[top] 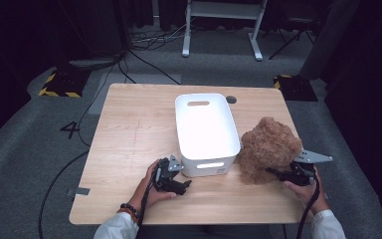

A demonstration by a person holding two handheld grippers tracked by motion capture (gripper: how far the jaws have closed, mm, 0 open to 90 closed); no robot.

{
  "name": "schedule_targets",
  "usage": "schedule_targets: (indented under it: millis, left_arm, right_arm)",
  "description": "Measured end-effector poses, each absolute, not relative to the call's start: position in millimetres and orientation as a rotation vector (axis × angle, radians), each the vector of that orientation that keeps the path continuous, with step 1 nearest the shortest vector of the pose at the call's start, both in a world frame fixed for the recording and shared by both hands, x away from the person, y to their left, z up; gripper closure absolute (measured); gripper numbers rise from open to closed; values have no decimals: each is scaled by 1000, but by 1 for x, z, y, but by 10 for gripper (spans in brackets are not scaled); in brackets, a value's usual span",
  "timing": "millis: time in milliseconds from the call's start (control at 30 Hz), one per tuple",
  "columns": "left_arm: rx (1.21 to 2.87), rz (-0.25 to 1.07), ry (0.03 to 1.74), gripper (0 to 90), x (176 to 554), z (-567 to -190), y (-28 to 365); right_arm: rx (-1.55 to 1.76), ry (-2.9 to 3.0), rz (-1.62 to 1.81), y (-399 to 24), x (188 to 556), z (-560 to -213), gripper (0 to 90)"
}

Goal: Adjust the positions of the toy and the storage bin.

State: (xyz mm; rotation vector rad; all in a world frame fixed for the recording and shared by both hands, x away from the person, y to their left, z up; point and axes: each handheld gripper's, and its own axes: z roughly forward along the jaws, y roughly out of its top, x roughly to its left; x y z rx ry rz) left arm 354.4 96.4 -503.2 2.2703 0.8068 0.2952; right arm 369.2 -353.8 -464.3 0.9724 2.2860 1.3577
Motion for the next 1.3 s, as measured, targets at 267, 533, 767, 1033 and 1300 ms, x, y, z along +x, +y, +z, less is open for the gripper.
schedule_targets:
  millis: [267,533,767,1033,1300]
  left_arm:
    - [2252,319,876,153,333,-503,136]
    - [2240,337,911,154,323,-504,164]
    - [2243,332,899,145,327,-504,166]
    - [2244,332,899,145,327,-504,166]
    - [2244,331,898,146,327,-504,166]
  right_arm:
    - [935,2261,1366,-354,364,-464,559]
    - [916,2238,1397,-355,361,-464,590]
    - [895,2205,1415,-356,357,-461,611]
    - [891,2177,1437,-356,357,-462,636]
    - [903,2117,1487,-362,356,-459,638]
